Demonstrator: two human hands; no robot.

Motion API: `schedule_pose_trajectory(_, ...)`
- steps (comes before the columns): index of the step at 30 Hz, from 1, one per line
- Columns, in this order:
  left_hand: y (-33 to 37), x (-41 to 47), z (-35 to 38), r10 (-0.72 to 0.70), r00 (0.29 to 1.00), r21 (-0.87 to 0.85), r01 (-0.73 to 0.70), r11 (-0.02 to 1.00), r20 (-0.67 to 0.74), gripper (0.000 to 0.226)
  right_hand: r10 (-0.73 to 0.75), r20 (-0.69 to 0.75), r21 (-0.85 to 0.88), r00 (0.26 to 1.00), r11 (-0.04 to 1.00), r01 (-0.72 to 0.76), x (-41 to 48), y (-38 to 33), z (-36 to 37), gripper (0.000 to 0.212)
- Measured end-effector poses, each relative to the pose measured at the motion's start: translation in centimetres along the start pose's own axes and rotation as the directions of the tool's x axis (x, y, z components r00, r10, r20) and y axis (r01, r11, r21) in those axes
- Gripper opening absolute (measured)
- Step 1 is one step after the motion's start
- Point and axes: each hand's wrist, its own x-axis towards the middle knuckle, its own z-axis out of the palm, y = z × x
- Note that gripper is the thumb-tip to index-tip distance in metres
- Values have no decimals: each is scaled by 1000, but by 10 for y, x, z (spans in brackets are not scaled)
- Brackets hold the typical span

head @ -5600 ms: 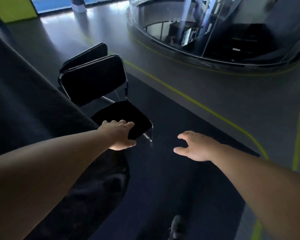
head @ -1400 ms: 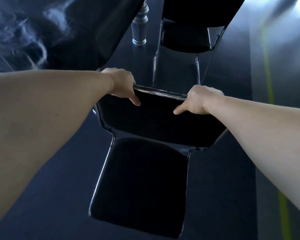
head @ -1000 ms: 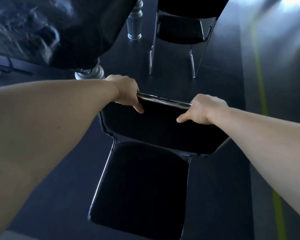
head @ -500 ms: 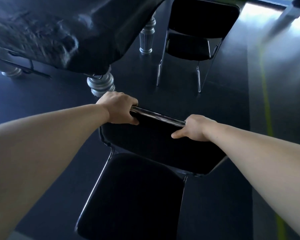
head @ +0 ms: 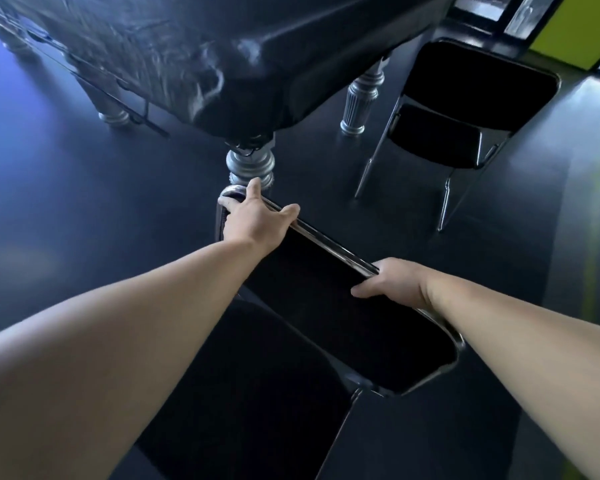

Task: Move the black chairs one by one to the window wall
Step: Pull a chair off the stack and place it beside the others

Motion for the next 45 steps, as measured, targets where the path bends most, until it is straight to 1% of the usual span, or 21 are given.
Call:
schedule_pose_trajectory(3, -1, 0, -2, 36, 999, 19, -36, 999, -5, 89, 31, 24, 93, 999, 995, -34, 1, 3, 9, 83)
schedule_pose_trajectory(5, -3, 0, -4, 68, 998, 22, -68, 997, 10, 88, 61, 50, 164, 997, 984, -68, -9, 0, 19, 83)
schedule_pose_trajectory(8, -7, -2, -8, 143, 988, 9, -144, 990, 63, 87, 77, 48, 236, 996, 968, -87, -35, -8, 43, 29)
schedule_pose_trajectory(10, -10, -1, -13, 195, 975, 19, -198, 980, 106, 85, 91, 53, 312, 994, 945, -103, -48, -12, 62, 18)
schedule_pose_trajectory(13, -14, 2, -21, 244, 946, 42, -259, 965, 215, 85, 90, 54, 442, 994, 891, -105, -64, -22, 91, 29)
schedule_pose_trajectory(14, -14, 3, -24, 254, 933, 48, -275, 960, 254, 84, 87, 56, 476, 995, 874, -103, -68, -24, 101, 47)
schedule_pose_trajectory(15, -14, 2, -26, 264, 919, 51, -290, 956, 293, 84, 65, 41, 495, 997, 866, -76, -70, -27, 112, 31)
schedule_pose_trajectory(20, -17, -1, -28, 301, 881, 0, -324, 946, 365, 81, 80, -27, 543, 996, 838, -52, -80, -45, 141, 47)
schedule_pose_trajectory(24, -20, -4, -25, 287, 893, -69, -281, 957, 347, 83, 86, -38, 550, 996, 834, -51, -81, -48, 140, 48)
schedule_pose_trajectory(26, -31, -11, -24, 250, 910, -145, -213, 966, 329, 92, 90, -34, 551, 995, 833, -57, -78, -47, 140, 46)
schedule_pose_trajectory(28, -47, -24, -28, 170, 940, -287, -83, 954, 294, 100, 93, -34, 503, 995, 862, -63, -76, -47, 140, 36)
schedule_pose_trajectory(31, -83, -52, -41, -49, 970, -489, 164, 857, 240, 78, 46, -4, 482, 999, 875, -39, -77, -44, 135, 38)
schedule_pose_trajectory(33, -107, -70, -46, -151, 960, -466, 248, 849, 236, 68, -24, 36, 399, 999, 917, 8, -78, -42, 123, 44)
schedule_pose_trajectory(35, -123, -89, -44, -208, 944, -368, 294, 882, 256, 64, -63, 70, 238, 996, 970, 45, -68, -42, 101, 86)
schedule_pose_trajectory(37, -129, -101, -35, -247, 923, -302, 336, 892, 296, 59, -162, 6, 75, 987, 984, 161, -44, -48, 72, 87)
schedule_pose_trajectory(39, -126, -116, -21, -263, 906, -223, 346, 911, 331, 52, -257, -111, -96, 960, 964, 247, -11, -55, 40, 76)
schedule_pose_trajectory(40, -124, -123, -11, -276, 900, -207, 357, 911, 339, 49, -319, -155, -250, 935, 928, 276, 7, -58, 25, 73)
schedule_pose_trajectory(41, -121, -129, -2, -288, 890, -195, 371, 908, 352, 47, -400, -185, -420, 898, 858, 295, 21, -61, 11, 76)
schedule_pose_trajectory(42, -117, -137, 6, -313, 881, -204, 399, 894, 354, 45, -500, -144, -580, 854, 742, 337, 37, -66, -2, 84)
schedule_pose_trajectory(44, -107, -151, 19, -369, 860, -258, 469, 845, 354, 42, -653, 87, -799, 753, 405, 444, 63, -82, -25, 99)
schedule_pose_trajectory(45, -101, -159, 26, -405, 846, -295, 508, 809, 347, 42, -683, 226, -832, 694, 236, 503, 73, -91, -33, 105)
